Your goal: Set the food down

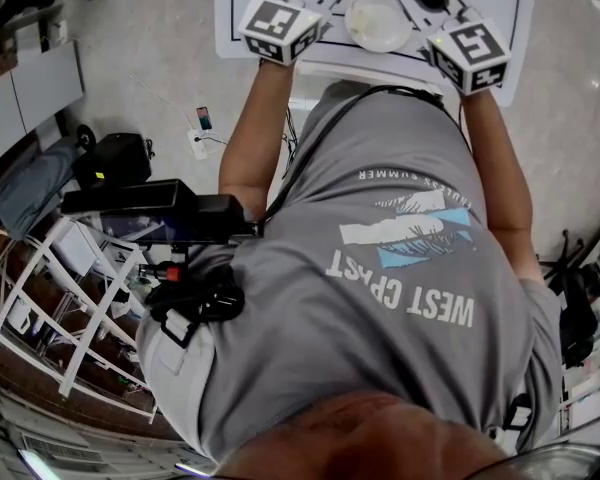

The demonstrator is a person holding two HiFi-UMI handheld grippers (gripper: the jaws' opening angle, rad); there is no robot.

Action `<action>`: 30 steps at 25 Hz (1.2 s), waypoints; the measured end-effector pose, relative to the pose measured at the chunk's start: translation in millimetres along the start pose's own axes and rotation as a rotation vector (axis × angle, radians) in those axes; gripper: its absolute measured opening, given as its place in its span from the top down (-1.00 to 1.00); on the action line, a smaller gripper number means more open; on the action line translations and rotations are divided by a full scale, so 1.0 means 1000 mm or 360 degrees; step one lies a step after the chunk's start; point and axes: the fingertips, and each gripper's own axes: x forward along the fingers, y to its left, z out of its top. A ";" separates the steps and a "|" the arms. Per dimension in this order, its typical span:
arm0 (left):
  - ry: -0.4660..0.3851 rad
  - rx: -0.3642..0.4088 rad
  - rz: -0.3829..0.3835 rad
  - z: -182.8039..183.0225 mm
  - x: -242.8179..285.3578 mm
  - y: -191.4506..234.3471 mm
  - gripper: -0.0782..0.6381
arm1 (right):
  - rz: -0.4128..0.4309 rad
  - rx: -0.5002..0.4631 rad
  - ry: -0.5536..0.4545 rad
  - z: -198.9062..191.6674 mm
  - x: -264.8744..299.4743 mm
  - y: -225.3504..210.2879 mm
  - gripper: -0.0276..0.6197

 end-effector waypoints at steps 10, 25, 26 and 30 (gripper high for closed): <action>-0.0260 0.0005 -0.0020 0.072 -0.035 -0.013 0.76 | 0.0028 -0.0107 -0.0115 0.046 -0.018 0.013 0.89; -0.0330 -0.0030 0.0032 0.083 -0.063 -0.011 0.76 | 0.0019 -0.0165 -0.0391 0.103 -0.046 0.035 0.89; -0.0331 -0.0030 0.0032 0.083 -0.065 -0.011 0.76 | 0.0024 -0.0176 -0.0386 0.103 -0.045 0.037 0.89; -0.0332 -0.0023 0.0030 0.083 -0.072 -0.012 0.76 | 0.0030 -0.0190 -0.0379 0.105 -0.045 0.045 0.89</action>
